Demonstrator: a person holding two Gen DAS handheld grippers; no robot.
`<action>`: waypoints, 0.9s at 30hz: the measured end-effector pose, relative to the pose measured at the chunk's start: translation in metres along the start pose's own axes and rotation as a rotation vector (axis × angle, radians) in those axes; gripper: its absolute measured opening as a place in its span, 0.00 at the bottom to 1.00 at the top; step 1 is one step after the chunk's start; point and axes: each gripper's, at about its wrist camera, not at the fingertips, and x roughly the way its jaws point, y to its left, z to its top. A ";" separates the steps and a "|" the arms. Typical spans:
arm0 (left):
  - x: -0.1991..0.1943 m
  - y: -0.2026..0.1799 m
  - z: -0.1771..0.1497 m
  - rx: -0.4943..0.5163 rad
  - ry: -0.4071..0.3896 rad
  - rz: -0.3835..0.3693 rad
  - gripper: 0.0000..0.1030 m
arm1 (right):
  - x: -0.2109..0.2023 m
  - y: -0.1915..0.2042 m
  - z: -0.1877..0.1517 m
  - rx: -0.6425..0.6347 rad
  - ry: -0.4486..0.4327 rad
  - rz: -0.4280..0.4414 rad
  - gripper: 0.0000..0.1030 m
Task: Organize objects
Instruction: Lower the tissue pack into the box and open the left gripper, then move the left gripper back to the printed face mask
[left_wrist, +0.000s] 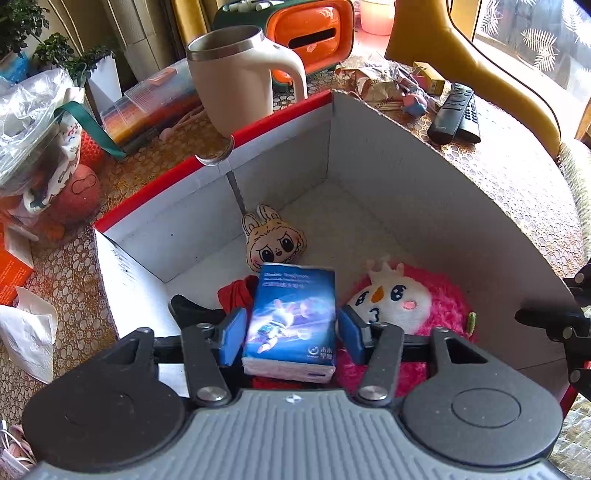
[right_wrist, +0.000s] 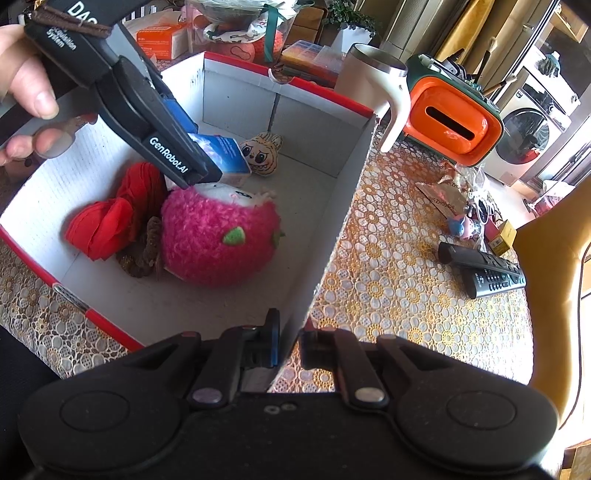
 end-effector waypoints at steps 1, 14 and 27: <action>-0.002 0.000 -0.001 -0.001 -0.008 -0.004 0.61 | 0.000 0.000 0.000 0.000 0.001 0.000 0.09; -0.051 0.017 -0.025 -0.025 -0.082 -0.046 0.63 | -0.001 0.003 0.001 0.002 0.009 -0.018 0.09; -0.126 0.045 -0.077 -0.049 -0.170 -0.057 0.63 | -0.001 0.004 0.001 0.007 0.012 -0.029 0.09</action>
